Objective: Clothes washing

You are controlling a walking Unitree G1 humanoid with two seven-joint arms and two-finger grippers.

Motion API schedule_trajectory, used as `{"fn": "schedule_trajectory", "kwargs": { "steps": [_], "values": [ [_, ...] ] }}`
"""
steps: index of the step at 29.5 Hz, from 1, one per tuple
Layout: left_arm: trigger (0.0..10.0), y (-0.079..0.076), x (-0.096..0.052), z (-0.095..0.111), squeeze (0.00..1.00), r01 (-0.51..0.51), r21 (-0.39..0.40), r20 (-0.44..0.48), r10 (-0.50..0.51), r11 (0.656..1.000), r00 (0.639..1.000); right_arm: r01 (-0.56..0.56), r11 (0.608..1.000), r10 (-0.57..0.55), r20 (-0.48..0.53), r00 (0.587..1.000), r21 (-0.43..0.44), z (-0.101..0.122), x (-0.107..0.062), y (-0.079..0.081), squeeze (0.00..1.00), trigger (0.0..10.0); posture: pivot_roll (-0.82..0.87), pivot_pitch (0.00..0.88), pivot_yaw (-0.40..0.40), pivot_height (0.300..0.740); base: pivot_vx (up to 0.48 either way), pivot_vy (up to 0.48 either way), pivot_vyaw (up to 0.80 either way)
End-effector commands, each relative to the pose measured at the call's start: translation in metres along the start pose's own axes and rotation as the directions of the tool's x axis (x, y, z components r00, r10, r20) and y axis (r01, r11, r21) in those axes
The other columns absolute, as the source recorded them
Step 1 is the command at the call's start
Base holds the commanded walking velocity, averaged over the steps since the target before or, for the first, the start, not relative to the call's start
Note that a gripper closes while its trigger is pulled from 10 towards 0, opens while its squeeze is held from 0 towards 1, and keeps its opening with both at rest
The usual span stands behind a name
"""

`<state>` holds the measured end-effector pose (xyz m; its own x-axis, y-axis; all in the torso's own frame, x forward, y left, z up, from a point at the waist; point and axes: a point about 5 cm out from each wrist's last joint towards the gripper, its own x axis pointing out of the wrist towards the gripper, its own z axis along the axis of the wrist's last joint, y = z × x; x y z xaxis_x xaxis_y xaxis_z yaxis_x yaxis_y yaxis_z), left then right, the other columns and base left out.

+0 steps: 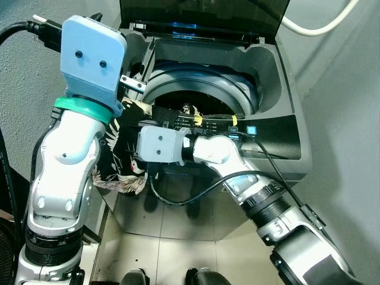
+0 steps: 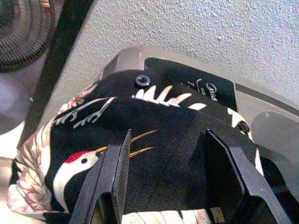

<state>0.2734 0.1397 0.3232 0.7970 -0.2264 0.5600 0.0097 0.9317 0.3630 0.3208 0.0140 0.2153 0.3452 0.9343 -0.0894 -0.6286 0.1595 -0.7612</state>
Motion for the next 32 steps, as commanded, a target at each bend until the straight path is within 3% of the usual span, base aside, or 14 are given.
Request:
{"fn": "schedule_trajectory", "kwargs": {
  "steps": [1, 3, 4, 5, 7, 21, 30, 31, 32],
  "values": [
    [10.0, -0.003, -0.002, -0.004, 0.00, 0.008, 0.002, -0.017, -0.008, 1.000, 1.000, -0.022, 1.000, 0.022, -0.017, 1.000, -0.011, -0.004, 0.001, 0.007, 0.00, 8.4, 0.11, 0.094, -0.027, 0.740, 0.000, 0.000, 0.00],
    [10.0, -0.002, -0.002, -0.004, 0.00, 0.008, 0.001, -0.018, -0.008, 1.000, 1.000, -0.026, 1.000, 0.026, -0.016, 1.000, -0.003, -0.004, 0.001, 0.008, 0.00, 8.4, 0.11, 0.094, -0.027, 0.740, 0.000, 0.000, 0.00],
    [10.0, -0.002, -0.002, -0.004, 0.00, 0.007, 0.001, -0.019, -0.007, 1.000, 1.000, -0.042, 0.999, 0.042, -0.015, 0.999, 0.004, -0.004, 0.000, 0.010, 0.00, 2.6, 0.11, 0.095, -0.027, 0.740, 0.000, 0.000, 0.00],
    [10.0, -0.002, -0.002, -0.004, 0.00, 0.007, 0.001, -0.019, -0.007, 1.000, 1.000, -0.042, 0.999, 0.042, -0.015, 0.999, 0.004, -0.004, 0.000, 0.010, 0.00, 2.6, 0.11, 0.095, -0.027, 0.740, 0.000, 0.000, 0.00],
    [10.0, -0.002, -0.002, -0.005, 0.00, 0.007, 0.000, -0.021, -0.007, 1.000, 1.000, -0.064, 0.998, 0.064, -0.015, 0.998, 0.019, -0.005, -0.001, 0.013, 0.00, 0.0, 0.11, 0.095, -0.029, 0.740, 0.000, 0.000, 0.00],
    [10.0, -0.002, -0.002, -0.006, 0.00, -0.002, -0.004, -0.023, 0.002, 1.000, 1.000, -0.075, 0.996, 0.076, -0.010, 0.997, 0.050, -0.008, -0.003, 0.016, 0.00, 0.0, 0.11, 0.093, -0.033, 0.740, 0.000, 0.000, 0.00],
    [10.0, -0.002, -0.002, -0.005, 0.00, -0.003, -0.002, -0.021, 0.003, 1.000, 1.000, -0.010, 0.997, 0.009, 0.013, 1.000, 0.081, -0.004, -0.004, 0.005, 0.00, 0.0, 0.11, 0.093, -0.033, 0.740, 0.000, 0.000, 0.00],
    [10.0, -0.002, -0.002, -0.004, 0.00, -0.005, -0.003, -0.019, 0.004, 1.000, 1.000, 0.045, 0.992, -0.050, 0.038, 0.998, 0.114, 0.000, -0.003, -0.007, 0.00, 0.0, 0.11, 0.092, -0.035, 0.740, 0.000, 0.000, 0.00],
    [10.0, -0.002, -0.002, -0.004, 0.00, -0.005, -0.003, -0.019, 0.004, 1.000, 1.000, 0.045, 0.992, -0.050, 0.038, 0.998, 0.114, 0.000, -0.003, -0.007, 0.00, 0.0, 0.11, 0.092, -0.035, 0.740, 0.000, 0.000, 0.00]
  ]
}}
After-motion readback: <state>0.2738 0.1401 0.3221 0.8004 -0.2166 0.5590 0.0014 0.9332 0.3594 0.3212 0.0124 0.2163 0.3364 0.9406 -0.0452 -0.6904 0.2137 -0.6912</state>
